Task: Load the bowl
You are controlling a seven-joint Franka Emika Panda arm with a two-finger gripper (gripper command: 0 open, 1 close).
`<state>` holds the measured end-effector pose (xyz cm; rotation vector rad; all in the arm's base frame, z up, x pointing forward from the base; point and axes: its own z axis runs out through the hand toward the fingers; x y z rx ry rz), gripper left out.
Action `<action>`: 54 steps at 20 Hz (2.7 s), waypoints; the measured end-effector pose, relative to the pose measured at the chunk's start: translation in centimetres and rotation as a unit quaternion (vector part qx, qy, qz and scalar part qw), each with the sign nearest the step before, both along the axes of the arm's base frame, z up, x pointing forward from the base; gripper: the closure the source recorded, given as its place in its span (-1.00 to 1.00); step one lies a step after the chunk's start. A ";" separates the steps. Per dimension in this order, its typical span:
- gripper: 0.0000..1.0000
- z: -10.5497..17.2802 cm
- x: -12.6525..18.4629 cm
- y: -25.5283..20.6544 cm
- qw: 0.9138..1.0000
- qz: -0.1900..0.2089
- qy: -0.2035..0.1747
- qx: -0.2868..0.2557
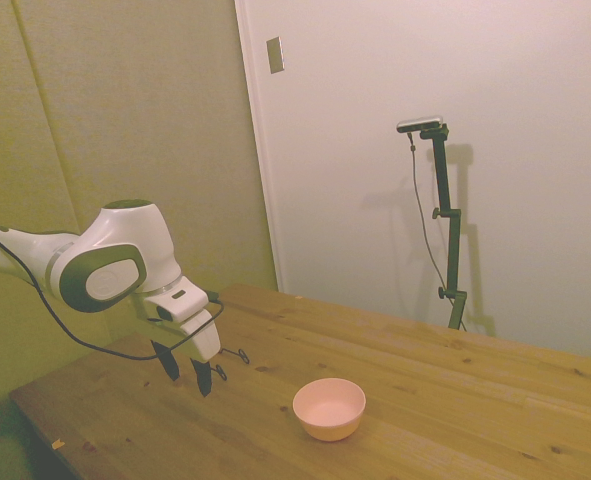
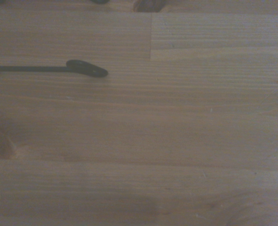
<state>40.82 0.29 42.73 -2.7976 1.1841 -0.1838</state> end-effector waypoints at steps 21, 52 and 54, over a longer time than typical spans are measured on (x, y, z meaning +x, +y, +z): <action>-1.00 -2.4 11.7 -14.4 0.991 -0.123 -0.008 -0.043; 1.00 -6.0 14.2 -15.2 0.990 -0.135 0.012 -0.036; 1.00 -5.8 14.3 -15.3 0.990 -0.134 0.010 -0.033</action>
